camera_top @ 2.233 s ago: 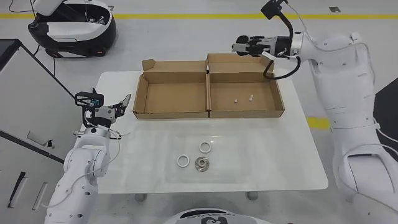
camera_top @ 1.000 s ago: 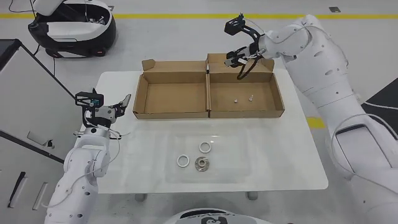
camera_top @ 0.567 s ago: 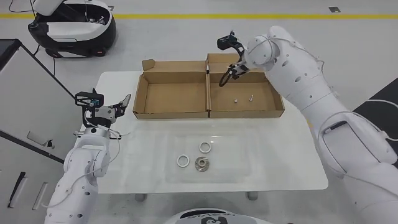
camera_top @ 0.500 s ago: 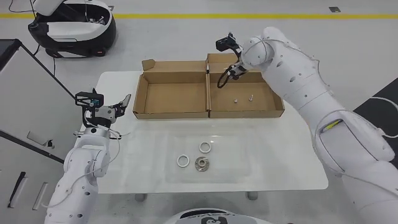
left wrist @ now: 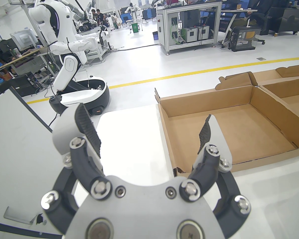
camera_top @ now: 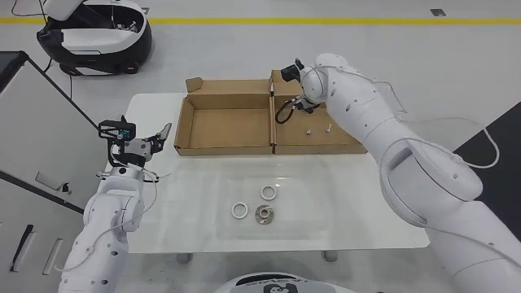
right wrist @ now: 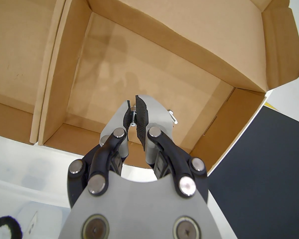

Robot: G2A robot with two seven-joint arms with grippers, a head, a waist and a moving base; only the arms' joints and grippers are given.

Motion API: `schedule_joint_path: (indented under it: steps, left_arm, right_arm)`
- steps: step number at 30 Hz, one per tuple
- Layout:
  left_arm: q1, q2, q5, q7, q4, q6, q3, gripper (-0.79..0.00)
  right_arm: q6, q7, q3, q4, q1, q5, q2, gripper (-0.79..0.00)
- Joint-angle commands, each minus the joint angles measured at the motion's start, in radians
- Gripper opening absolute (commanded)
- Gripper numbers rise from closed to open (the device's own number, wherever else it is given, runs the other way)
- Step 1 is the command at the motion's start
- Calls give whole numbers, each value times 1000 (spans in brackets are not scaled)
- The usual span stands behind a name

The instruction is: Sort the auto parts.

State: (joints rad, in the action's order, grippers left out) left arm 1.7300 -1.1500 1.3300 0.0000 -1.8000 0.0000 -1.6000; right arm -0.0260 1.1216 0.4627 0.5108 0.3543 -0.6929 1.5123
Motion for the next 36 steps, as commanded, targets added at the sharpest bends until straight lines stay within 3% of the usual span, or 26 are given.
schedule_joint_path:
  steps: [1, 15, 36]
  left_arm:
    - [0, 0, 0, 0, 0, 0, 0, 0]
    - [0, 0, 0, 0, 0, 0, 0, 0]
    - [0, 0, 0, 0, 0, 0, 0, 0]
  right_arm:
    - [9, -13, -7, -39, -3, 2, 17, -785]
    - [108, -78, -24, -231, 5, 19, 114, -785]
    - [172, -103, -25, -329, 21, -3, 181, -785]
